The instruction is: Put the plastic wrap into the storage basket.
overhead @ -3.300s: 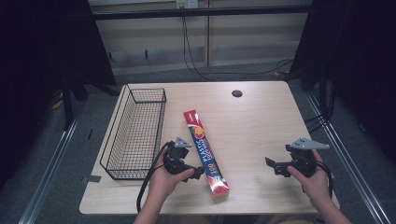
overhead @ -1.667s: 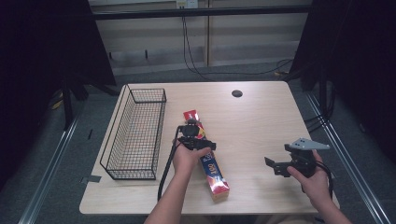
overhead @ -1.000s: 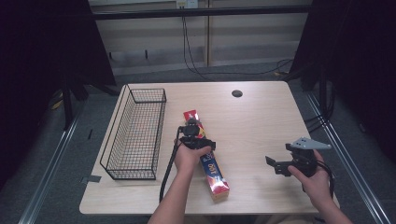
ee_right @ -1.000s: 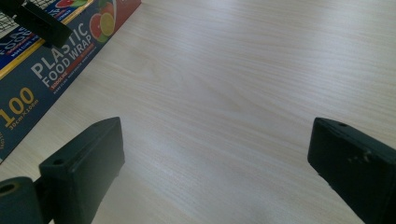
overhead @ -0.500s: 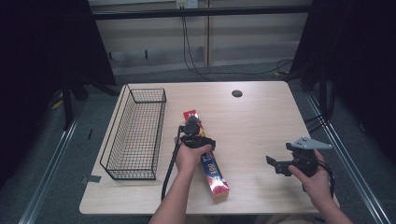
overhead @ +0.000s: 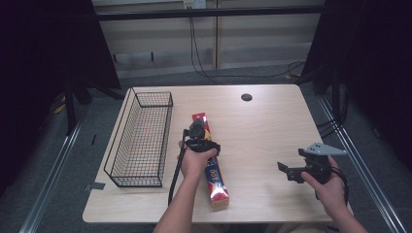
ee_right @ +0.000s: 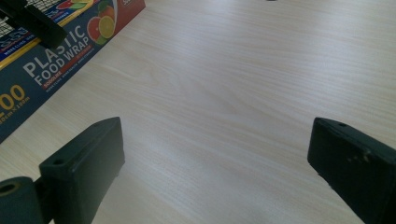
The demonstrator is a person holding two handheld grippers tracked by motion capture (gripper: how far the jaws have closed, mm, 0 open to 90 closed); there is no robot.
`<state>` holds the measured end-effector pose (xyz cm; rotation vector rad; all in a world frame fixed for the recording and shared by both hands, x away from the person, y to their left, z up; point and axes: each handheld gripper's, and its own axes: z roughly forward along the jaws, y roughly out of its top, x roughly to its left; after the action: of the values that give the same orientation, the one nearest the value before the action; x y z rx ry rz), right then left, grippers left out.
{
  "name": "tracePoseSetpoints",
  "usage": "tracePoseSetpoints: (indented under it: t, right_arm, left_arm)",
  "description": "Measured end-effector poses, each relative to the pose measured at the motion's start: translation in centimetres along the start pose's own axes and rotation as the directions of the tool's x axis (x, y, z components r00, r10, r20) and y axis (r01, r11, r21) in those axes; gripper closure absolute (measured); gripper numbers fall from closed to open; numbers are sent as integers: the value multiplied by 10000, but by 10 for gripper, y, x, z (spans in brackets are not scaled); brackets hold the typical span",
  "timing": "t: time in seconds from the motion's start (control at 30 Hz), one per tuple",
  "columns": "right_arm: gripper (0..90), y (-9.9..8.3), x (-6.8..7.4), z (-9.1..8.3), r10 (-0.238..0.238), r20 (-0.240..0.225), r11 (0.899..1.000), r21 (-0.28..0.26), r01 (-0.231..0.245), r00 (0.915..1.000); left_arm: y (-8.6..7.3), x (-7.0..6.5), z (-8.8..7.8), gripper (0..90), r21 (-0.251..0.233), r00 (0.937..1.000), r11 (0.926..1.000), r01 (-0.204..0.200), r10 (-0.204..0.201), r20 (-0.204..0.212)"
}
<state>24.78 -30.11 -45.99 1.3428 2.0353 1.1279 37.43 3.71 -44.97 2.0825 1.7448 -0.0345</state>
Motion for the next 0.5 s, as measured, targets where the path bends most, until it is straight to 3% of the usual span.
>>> tracePoseSetpoints:
  t: [0.2,0.23,0.3,0.5]
  right_arm:
    - [36,0,1,1,54,20,10000,-69,-54,10000]
    - [36,0,1,1,40,32,10000,-71,-40,10000]
    - [36,0,1,1,52,44,10000,-50,-52,10000]
    - [36,0,1,2,-42,13,10000,1,42,10000]
  left_arm:
    - [3,4,-5,395,102,9994,9999,-38,42,-357]
    - [4,5,-7,404,154,9980,9996,-227,235,-595]
    - [4,6,-8,420,168,9969,9996,-236,248,-742]
    - [5,6,-7,403,83,9968,9998,-156,162,-785]
